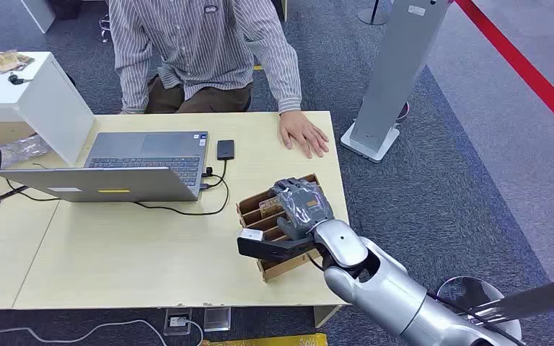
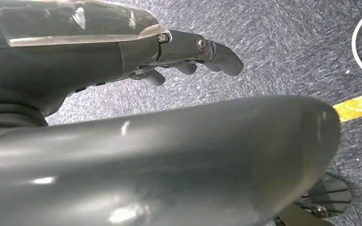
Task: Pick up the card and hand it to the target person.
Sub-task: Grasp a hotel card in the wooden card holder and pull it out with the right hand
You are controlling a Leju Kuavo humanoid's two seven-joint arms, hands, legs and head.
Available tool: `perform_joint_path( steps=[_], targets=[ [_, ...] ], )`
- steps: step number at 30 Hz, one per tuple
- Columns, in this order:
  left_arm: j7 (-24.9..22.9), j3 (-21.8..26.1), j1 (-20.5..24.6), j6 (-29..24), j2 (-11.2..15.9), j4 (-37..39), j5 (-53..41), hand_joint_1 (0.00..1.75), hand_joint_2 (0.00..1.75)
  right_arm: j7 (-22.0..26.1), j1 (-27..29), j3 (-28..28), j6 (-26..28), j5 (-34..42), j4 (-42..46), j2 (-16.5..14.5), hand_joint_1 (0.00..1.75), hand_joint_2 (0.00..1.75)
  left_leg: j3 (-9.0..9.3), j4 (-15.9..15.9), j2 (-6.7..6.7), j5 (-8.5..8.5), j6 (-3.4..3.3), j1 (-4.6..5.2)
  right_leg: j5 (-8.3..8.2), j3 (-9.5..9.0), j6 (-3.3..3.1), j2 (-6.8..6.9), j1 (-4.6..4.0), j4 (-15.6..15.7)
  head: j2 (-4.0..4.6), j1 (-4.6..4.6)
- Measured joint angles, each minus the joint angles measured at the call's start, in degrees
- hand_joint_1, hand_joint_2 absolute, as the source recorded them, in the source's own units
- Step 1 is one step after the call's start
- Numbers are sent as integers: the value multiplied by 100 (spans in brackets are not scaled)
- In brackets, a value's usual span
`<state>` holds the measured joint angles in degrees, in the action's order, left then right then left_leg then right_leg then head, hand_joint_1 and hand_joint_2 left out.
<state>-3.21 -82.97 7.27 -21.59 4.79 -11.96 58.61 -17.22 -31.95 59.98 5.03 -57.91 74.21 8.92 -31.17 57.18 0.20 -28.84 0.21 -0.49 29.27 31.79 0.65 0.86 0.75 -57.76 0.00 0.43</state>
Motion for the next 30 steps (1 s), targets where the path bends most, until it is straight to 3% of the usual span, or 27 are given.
perform_joint_path(
  steps=[13,25,30],
  targets=[
    [17,0,-1,0,-4,0,14,0,0,-4,-1,-2,4,31,-91,-22,74,175,0,0,0,0,0,0,0,0,0,0,0,0,0,-2],
    [17,-1,0,0,-4,0,14,0,0,7,4,2,7,49,-113,-24,111,175,1,0,0,0,0,0,0,0,0,0,0,0,0,-1],
    [17,-2,1,0,-4,0,14,0,0,0,3,1,10,50,-118,-24,110,175,1,0,0,0,0,0,0,0,0,0,0,0,-1,-2]
  ],
)
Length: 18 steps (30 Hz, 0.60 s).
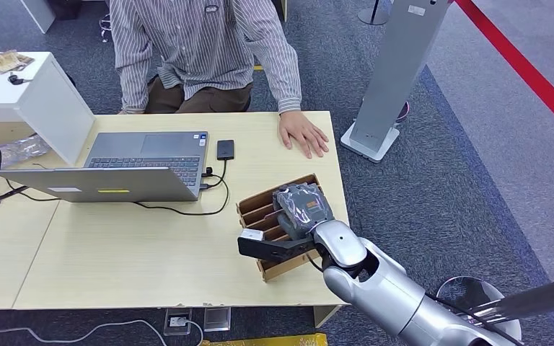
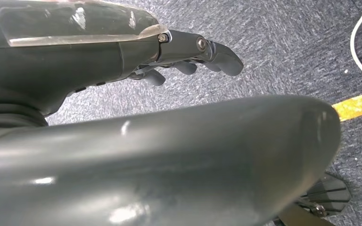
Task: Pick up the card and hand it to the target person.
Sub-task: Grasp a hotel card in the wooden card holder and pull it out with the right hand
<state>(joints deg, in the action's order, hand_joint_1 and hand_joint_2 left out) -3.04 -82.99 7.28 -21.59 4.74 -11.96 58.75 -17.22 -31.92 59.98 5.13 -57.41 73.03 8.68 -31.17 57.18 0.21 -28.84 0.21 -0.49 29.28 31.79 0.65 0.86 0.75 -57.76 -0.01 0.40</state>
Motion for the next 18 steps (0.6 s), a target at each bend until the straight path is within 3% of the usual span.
perform_joint_path(
  steps=[4,11,13,16,18],
  targets=[
    [0,0,0,0,0,0,0,0,0,-8,0,-1,3,2,-5,0,109,175,0,0,0,0,0,0,0,0,0,0,0,0,0,0],
    [0,-2,0,0,0,0,0,0,0,-23,0,-1,24,5,-21,0,124,175,0,0,0,0,0,0,0,0,0,0,0,0,1,1],
    [0,-5,0,0,0,0,0,0,0,-25,0,-1,32,6,-22,0,136,175,0,0,0,0,0,0,0,0,0,0,0,0,1,1],
    [0,-13,0,0,0,0,0,0,0,-25,0,-1,39,6,-26,0,168,175,0,0,0,0,0,0,0,0,0,0,0,0,1,-1],
    [0,-20,0,0,0,0,0,0,0,-25,-4,-1,50,6,-27,0,175,175,0,0,0,0,0,0,0,0,0,0,0,0,0,-2]
  ],
)
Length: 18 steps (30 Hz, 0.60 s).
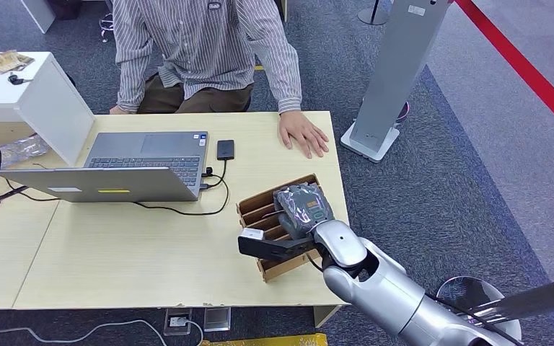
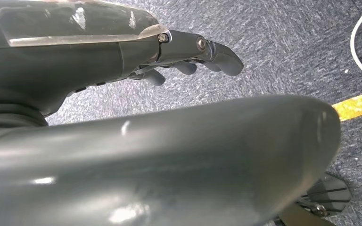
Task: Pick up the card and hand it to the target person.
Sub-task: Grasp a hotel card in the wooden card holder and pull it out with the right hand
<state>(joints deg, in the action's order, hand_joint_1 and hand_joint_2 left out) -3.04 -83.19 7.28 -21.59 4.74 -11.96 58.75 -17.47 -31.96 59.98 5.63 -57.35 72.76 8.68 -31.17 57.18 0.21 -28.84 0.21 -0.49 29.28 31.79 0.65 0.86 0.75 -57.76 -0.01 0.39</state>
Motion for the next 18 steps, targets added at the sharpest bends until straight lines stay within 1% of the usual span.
perform_joint_path(
  steps=[9,18],
  targets=[
    [31,-9,-1,78,0,0,10,0,0,-33,-3,-2,42,33,-2,1,175,175,0,0,0,0,0,0,0,0,0,0,0,0,1,4],
    [52,-11,-1,28,0,0,42,0,0,-54,-1,-4,117,35,-2,3,175,175,0,0,0,0,0,0,0,0,0,0,0,0,0,2]
  ],
)
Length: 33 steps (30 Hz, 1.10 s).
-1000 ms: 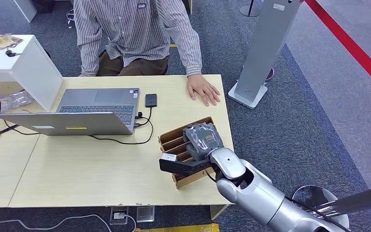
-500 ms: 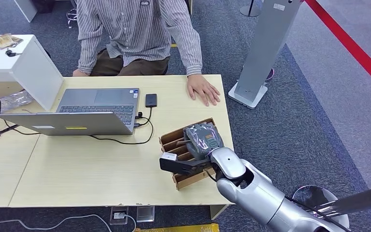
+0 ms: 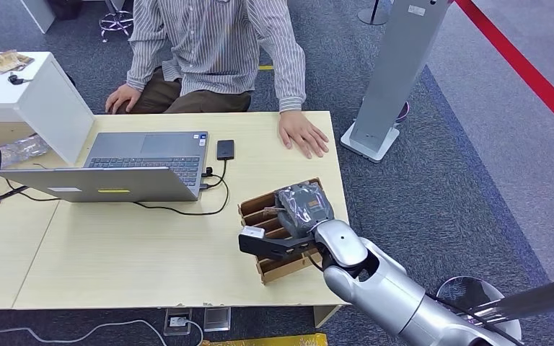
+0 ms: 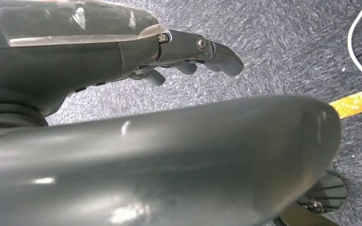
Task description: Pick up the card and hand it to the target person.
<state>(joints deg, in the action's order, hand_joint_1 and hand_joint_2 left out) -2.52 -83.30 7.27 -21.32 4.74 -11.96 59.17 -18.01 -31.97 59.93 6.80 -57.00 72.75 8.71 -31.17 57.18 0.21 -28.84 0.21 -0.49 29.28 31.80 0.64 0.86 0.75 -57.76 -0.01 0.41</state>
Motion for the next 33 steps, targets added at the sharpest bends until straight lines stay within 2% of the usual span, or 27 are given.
perform_joint_path(
  steps=[8,17,22,27,33],
  targets=[
    [-25,-2,-4,-12,0,0,32,0,0,-180,-34,-170,119,325,256,86,175,175,1,0,0,1,0,0,0,0,0,0,0,0,1,-1],
    [-85,1,-20,-17,2,0,188,0,0,-607,-485,-699,-545,1670,1539,603,175,175,4,2,2,1,0,1,-3,0,0,-3,1,0,0,6],
    [-85,1,-23,-18,2,0,215,0,0,-682,-649,-914,-794,1999,2265,844,175,175,2,1,2,1,0,0,-3,1,-1,-3,0,0,0,-3],
    [-82,1,-20,-10,2,0,209,0,0,-544,-706,-1001,-831,1989,2580,907,175,175,1,1,2,1,0,0,-3,-1,-1,-3,0,0,1,-3],
    [-56,1,-6,8,0,0,163,0,0,41,-702,-997,-136,1596,2246,810,175,175,0,1,1,1,0,0,-3,-2,-1,-2,0,0,1,2]
  ],
)
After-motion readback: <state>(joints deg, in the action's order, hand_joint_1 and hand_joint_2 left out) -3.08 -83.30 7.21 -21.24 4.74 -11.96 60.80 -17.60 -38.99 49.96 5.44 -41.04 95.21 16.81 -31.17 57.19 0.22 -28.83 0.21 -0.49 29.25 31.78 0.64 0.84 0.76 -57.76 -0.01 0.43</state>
